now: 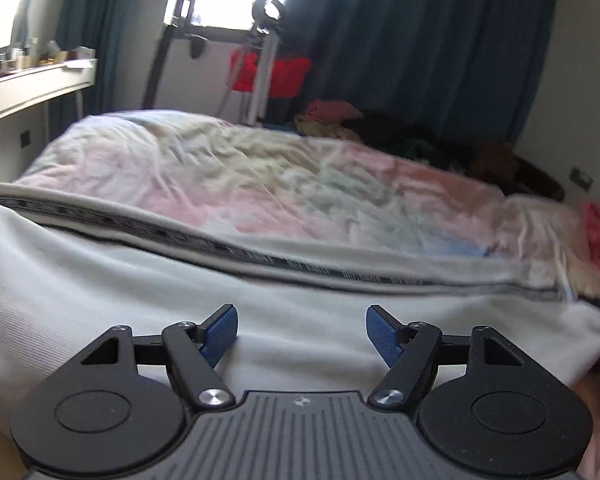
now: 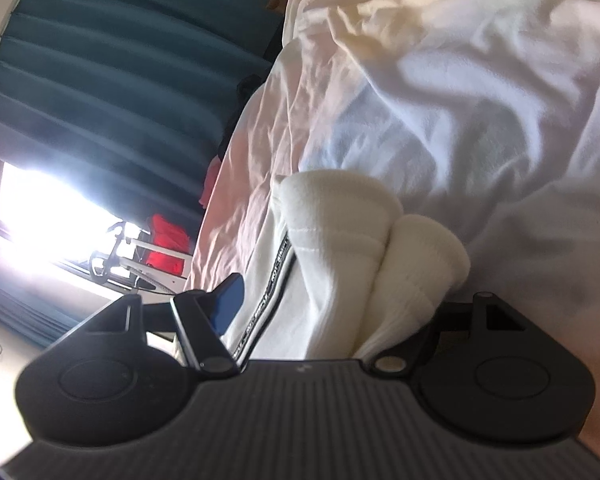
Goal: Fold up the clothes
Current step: 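Hold both cuffs with the right gripper and fold them over while the left gripper releases, then lay the held cuffs onto the sweatshirt body and open the right gripper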
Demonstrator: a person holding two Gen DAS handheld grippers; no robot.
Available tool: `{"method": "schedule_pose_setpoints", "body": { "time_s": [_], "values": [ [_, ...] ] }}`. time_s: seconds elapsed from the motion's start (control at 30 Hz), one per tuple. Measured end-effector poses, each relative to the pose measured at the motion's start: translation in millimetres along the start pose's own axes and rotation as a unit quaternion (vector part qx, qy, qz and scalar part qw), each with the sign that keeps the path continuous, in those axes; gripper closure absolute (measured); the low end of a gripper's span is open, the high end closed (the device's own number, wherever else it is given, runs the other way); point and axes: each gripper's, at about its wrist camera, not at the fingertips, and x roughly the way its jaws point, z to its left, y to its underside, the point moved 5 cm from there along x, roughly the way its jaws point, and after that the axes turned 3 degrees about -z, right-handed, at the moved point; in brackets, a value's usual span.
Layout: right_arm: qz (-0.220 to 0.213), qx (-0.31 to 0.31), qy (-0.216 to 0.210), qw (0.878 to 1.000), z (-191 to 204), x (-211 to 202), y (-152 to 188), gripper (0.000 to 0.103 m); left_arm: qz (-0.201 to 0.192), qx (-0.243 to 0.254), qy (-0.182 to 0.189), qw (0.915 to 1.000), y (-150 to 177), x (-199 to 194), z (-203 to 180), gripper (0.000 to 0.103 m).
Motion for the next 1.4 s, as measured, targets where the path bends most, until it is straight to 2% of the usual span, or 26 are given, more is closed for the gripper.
{"method": "schedule_pose_setpoints", "body": {
  "time_s": [0.1, 0.2, 0.3, 0.33, 0.4, 0.43, 0.5, 0.6, 0.73, 0.8, 0.93, 1.03, 1.17, 1.23, 1.33, 1.4],
  "values": [
    [-0.005, -0.007, 0.011, 1.000, 3, 1, 0, 0.032, 0.019, 0.035, -0.010, 0.9992, 16, 5, -6, 0.030],
    [-0.010, -0.029, 0.028, 0.999, 12, -1, 1, 0.033, 0.038, 0.070, -0.020, 0.9966, 31, 11, -11, 0.025],
    [-0.015, -0.053, 0.052, 0.997, 21, -2, 2, 0.039, 0.055, 0.094, -0.026, 0.9937, 43, 14, -15, 0.025],
    [-0.017, -0.063, 0.063, 0.996, 25, -2, 3, 0.046, 0.056, 0.088, -0.022, 0.9943, 42, 13, -13, 0.025],
    [-0.027, -0.087, 0.082, 0.992, 32, -5, 5, 0.069, 0.057, 0.080, -0.018, 0.9950, 40, 11, -10, 0.024],
    [-0.033, -0.098, 0.089, 0.991, 36, -6, 5, 0.088, 0.057, 0.077, -0.016, 0.9953, 39, 10, -9, 0.024],
    [-0.045, -0.122, 0.093, 0.987, 47, -11, 6, 0.089, 0.057, 0.075, -0.016, 0.9954, 37, 9, -9, 0.024],
    [-0.067, -0.189, 0.085, 0.976, 79, -19, 17, 0.091, 0.055, 0.070, -0.014, 0.9959, 34, 7, -8, 0.024],
    [-0.090, -0.287, 0.055, 0.952, 132, -30, 39, 0.091, 0.050, 0.051, -0.012, 0.9974, 26, 4, -2, 0.024],
    [-0.098, -0.342, 0.032, 0.934, 162, -36, 58, 0.091, 0.046, 0.039, -0.012, 0.9981, 21, 1, 2, 0.023],
    [-0.106, -0.456, -0.015, 0.884, 217, -50, 116, 0.091, 0.016, 0.039, -0.030, 0.9987, 0, -13, 12, 0.022],
    [-0.089, -0.518, -0.056, 0.849, 243, -54, 171, 0.091, -0.012, 0.024, -0.045, 0.9986, -15, -26, 27, 0.022],
    [-0.017, -0.567, -0.105, 0.817, 247, -49, 253, 0.091, -0.025, -0.003, -0.068, 0.9973, -31, -41, 51, 0.022],
    [0.032, -0.612, -0.108, 0.783, 233, -42, 299, 0.091, -0.015, -0.007, -0.076, 0.9970, -32, -43, 60, 0.022],
    [0.106, -0.677, -0.096, 0.722, 203, -29, 361, 0.091, -0.006, -0.021, -0.080, 0.9965, -30, -44, 69, 0.022],
    [0.118, -0.711, -0.080, 0.689, 186, -25, 383, 0.091, -0.002, -0.031, -0.080, 0.9963, -30, -45, 74, 0.022]
  ]
}}
